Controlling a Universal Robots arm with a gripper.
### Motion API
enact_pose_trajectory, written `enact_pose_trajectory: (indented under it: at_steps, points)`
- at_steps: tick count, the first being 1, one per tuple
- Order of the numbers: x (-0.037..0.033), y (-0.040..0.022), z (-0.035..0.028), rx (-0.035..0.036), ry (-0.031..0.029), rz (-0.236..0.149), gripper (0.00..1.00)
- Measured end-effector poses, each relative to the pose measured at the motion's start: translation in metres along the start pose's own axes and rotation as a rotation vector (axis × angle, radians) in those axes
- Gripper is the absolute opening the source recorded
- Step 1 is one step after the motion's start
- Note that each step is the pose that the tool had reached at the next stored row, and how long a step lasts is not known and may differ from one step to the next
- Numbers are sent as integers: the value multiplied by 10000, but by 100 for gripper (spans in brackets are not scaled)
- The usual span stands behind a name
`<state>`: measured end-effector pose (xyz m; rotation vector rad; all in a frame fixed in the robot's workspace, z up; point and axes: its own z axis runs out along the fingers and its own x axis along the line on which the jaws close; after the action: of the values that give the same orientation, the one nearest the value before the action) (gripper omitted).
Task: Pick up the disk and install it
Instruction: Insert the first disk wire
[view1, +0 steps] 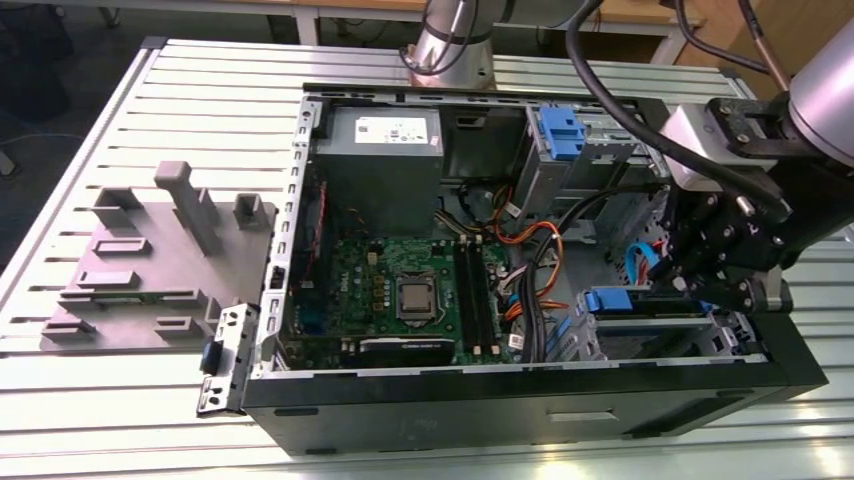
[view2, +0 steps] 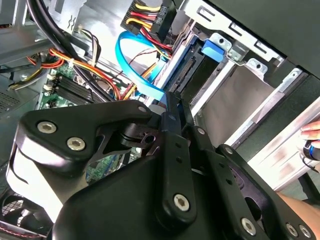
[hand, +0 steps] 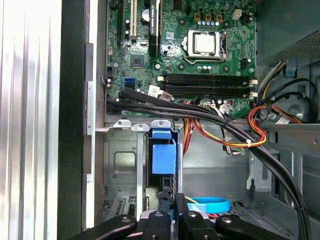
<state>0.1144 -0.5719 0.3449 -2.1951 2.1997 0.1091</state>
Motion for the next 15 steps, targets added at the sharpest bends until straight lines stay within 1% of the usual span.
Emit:
enact_pose_trajectory:
  at_steps: [6, 9, 15]
  points:
    - [1, -37, 22, 0, -4, 0, 16]
    - [4, -38, 47, 0, -2, 1, 16]
    - [-1, -39, 54, 0, -4, 0, 16]
